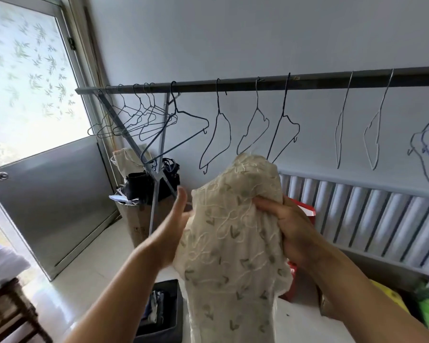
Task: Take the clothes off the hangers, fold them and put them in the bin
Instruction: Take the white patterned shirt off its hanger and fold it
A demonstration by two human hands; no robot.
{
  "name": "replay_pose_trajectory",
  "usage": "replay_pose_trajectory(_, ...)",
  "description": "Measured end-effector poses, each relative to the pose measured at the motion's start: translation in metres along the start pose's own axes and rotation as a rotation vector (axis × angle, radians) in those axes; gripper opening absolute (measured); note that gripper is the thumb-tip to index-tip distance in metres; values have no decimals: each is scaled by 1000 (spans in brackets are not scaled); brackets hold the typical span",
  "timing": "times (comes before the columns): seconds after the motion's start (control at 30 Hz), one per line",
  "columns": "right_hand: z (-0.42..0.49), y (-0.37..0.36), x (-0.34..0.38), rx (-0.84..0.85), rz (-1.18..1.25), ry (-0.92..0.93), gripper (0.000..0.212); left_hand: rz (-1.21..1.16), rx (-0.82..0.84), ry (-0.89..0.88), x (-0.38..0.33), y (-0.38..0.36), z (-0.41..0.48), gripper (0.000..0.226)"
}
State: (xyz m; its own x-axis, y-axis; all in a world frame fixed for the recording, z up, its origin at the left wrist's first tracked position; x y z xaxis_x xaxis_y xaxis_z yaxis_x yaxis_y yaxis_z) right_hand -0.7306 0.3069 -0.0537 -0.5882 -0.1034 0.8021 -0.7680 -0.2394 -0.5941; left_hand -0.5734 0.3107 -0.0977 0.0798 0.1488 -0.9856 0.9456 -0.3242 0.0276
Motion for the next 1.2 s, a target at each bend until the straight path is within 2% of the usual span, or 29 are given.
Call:
replay_pose_trajectory(0.07,2,0,-3,4,3,-33,18,-56,3,22,18,-5,-5,96)
replay_pose_trajectory(0.17,7,4,-8,1,-29,-63,23,-77,25,-199,1,-4,-12,104)
replay_pose_trajectory(0.23,9,6,-11,0,-42,-59,23,-6,-57,-264,-6,3,-14,112)
replay_pose_trajectory(0.33,13,13,-16,-25,-59,-51,21,91,-193,-338,-18,5,-21,103)
replay_pose_trajectory(0.4,17,24,-16,-72,-102,2,41,126,-271,-375,-22,8,-22,90)
replay_pose_trajectory(0.47,16,33,-13,-96,-213,58,76,156,-326,-396,-27,7,-25,61)
replay_pose_trajectory(0.53,11,24,-14,-1,-326,39,94,201,-382,-370,-27,8,-26,34)
replay_pose_trajectory(0.63,2,16,-25,154,-462,-64,109,229,-427,-332,-25,12,-24,24)
replay_pose_trajectory(0.67,0,16,-27,177,-487,-77,102,236,-431,-325,-25,13,-25,24)
replay_pose_trajectory(0.73,-1,18,-25,164,-589,-24,69,239,-401,-314,-28,13,-25,26)
replay_pose_trajectory(0.8,-3,17,-15,125,-707,85,28,295,-310,-283,-26,11,-24,43)
replay_pose_trajectory(0.83,-4,17,-10,116,-744,130,17,376,-260,-263,-26,10,-23,55)
replay_pose_trajectory(0.9,-4,17,-4,96,-808,181,13,666,-224,-248,-29,10,-21,68)
replay_pose_trajectory(0.93,-3,18,-2,85,-857,200,12,841,-245,-258,-31,11,-21,66)
replay_pose_trajectory(1.0,-1,20,1,61,-977,246,7,1160,-358,-312,-43,12,-24,48)
replay_pose_trajectory(1.03,-1,21,3,60,-992,257,9,1242,-412,-348,-51,12,-29,34)
replay_pose_trajectory(1.1,-3,19,4,84,-853,244,15,1250,-473,-383,-58,16,-36,12)
replay_pose_trajectory(1.13,-5,17,4,111,-734,234,12,1178,-492,-381,-58,23,-37,9)
replay_pose_trajectory(1.2,-9,11,7,146,-569,220,10,839,-452,-329,-48,35,-36,22)
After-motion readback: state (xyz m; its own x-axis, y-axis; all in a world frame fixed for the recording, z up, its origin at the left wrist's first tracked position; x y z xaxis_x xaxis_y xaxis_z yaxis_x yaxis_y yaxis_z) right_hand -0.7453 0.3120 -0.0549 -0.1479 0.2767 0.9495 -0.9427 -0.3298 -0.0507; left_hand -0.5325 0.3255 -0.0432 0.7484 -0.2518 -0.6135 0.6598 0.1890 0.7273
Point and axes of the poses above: each hand's wrist, its own z-axis towards the middle knuckle, its own y-axis out of the back of the hand, x = y × z, the point moved 10 cm from there along z, towards the middle knuckle, and after that the axes turned 15 degrees about z, right-handed, at the moved point
